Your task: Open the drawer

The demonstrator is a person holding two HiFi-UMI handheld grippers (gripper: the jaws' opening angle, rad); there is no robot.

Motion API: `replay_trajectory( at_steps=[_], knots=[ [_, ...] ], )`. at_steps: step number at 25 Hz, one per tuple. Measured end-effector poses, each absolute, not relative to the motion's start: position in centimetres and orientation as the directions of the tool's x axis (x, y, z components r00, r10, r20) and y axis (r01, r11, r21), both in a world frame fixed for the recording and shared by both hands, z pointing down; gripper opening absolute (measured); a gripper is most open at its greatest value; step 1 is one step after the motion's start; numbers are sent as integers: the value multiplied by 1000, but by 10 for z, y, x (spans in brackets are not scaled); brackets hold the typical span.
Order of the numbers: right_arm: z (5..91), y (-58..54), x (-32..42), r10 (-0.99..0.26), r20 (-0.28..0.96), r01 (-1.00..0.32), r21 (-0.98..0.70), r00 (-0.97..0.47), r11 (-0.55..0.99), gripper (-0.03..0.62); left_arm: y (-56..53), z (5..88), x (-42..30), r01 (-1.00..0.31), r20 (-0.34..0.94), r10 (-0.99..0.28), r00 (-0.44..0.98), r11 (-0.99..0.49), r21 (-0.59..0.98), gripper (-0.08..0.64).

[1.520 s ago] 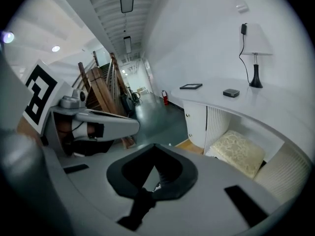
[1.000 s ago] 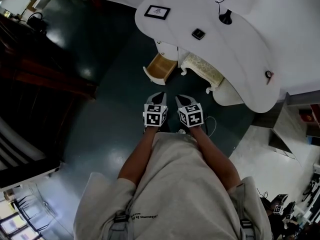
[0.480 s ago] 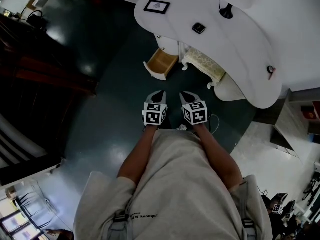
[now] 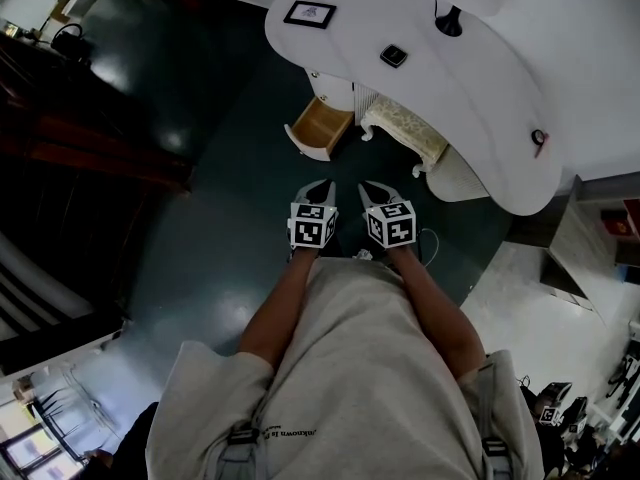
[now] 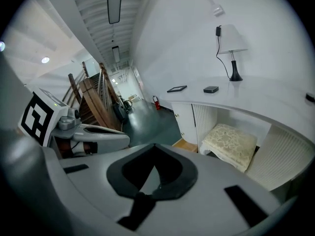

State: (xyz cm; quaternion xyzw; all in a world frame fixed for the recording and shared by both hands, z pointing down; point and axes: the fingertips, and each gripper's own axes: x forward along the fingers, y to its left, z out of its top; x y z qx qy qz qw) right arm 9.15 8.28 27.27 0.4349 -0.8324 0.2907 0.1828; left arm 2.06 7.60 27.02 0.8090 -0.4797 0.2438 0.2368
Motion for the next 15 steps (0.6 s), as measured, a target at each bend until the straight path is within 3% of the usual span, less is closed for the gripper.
replay_trajectory(
  at_steps=[15],
  knots=[
    [276,80,98,-619,566,-837,-318,-545,446,15,71,273,26,-885,618,-652,439,-433,172,11]
  ],
)
